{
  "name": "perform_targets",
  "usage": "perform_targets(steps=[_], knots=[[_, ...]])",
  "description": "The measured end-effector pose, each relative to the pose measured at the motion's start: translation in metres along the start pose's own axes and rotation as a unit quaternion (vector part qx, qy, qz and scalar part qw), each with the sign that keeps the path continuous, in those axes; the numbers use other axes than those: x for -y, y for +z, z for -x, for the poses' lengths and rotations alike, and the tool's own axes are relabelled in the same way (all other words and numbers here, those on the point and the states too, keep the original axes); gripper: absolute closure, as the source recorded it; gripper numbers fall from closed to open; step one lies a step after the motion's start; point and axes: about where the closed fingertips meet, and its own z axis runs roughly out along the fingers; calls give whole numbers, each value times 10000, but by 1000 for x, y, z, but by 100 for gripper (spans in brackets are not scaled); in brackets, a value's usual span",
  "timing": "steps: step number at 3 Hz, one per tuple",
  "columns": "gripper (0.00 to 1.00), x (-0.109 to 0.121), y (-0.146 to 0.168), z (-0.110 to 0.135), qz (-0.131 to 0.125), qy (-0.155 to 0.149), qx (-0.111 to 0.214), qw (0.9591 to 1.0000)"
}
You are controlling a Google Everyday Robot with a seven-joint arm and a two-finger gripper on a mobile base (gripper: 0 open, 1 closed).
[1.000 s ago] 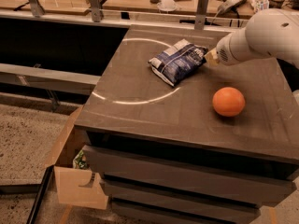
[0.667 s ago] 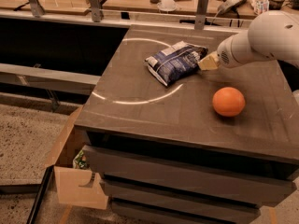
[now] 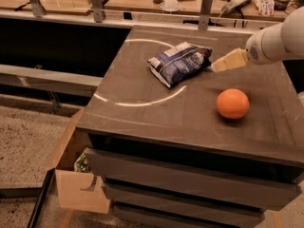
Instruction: Move blue chip bag near rxbar chocolate
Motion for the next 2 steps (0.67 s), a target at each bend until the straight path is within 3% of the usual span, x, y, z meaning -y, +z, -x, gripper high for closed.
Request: perform_targets(steps=[1, 2], knots=[[0, 37, -39, -3, -630, 63, 55, 9980], [0, 42, -44, -4, -735, 66, 50, 9973]])
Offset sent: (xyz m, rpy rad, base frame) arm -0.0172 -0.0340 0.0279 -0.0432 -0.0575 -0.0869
